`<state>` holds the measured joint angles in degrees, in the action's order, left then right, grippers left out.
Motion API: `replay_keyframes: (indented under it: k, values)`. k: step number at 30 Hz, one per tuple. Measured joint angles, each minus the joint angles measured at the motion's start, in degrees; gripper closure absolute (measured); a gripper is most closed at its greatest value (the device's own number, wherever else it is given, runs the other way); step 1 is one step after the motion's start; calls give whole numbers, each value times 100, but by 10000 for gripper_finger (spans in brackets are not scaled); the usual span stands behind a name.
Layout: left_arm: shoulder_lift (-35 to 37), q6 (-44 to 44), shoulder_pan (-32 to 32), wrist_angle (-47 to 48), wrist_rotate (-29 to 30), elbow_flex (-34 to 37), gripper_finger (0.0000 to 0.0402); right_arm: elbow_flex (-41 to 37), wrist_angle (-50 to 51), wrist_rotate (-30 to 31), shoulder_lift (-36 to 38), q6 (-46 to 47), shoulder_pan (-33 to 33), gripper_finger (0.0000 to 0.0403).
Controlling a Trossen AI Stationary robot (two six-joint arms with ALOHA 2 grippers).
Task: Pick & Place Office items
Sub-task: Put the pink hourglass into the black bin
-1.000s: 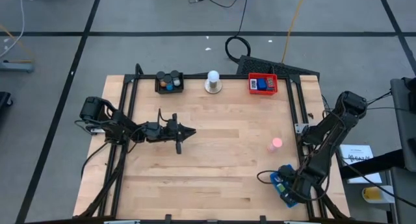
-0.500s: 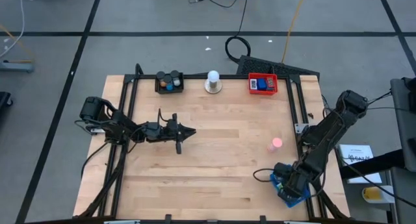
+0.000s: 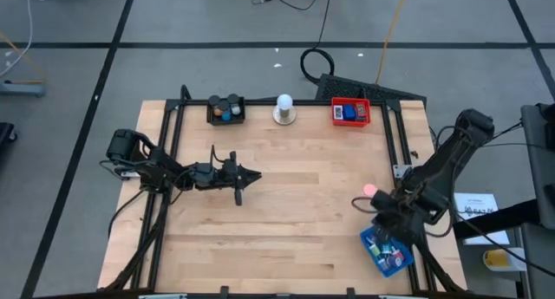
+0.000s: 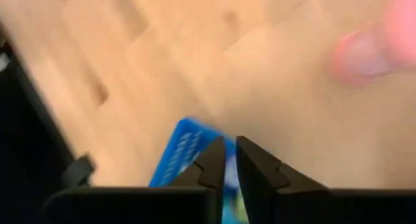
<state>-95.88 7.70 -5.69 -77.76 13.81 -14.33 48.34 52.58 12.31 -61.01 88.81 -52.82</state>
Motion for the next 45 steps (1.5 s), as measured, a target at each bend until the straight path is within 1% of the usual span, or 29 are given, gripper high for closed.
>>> replay_keyframes:
  k: [3, 6, 10, 14, 20, 24, 27, 31, 36, 38, 41, 45]
  values:
    - [0, 0, -2, 0, 1, 0, 350, -4, 491, 284, 159, 244, 0, 352]
    - [0, 2, 0, 0, 1, 0, 350, -179, 875, 260, 222, 537, 0, 318]
    - [0, 277, 0, -1, 1, 0, 350, -511, 990, 124, 269, 994, 0, 259]
    - [0, 590, 44, -2, -22, -13, 350, -703, 991, 188, 263, 1287, 2, 193]
    - [0, 546, 40, 0, -84, -13, 350, -734, 1218, 717, 260, 1580, 54, 104]
    - [0, 546, 42, 7, -82, -13, 350, -734, 1358, 1170, 260, 1636, 248, 70]
    - [0, 542, 42, 50, -83, -13, 350, -734, 1375, 1426, 260, 1456, 477, 63]
    - [0, 540, 35, 50, -84, -13, 350, -825, 1266, 1489, 260, 1117, 795, 69]
    - [0, 538, 35, 50, -84, -13, 350, -1232, 569, 1453, 256, 493, 1143, 87]
    - [0, 539, 35, 50, -84, -13, 350, -1330, 341, 1475, 258, 398, 1246, 99]
    - [0, 538, 35, 50, -84, -13, 350, -1382, 295, 1472, 258, 261, 1378, 127]
    - [0, 574, 35, 50, -84, -14, 350, -1384, 222, 1469, 258, 91, 1458, 183]
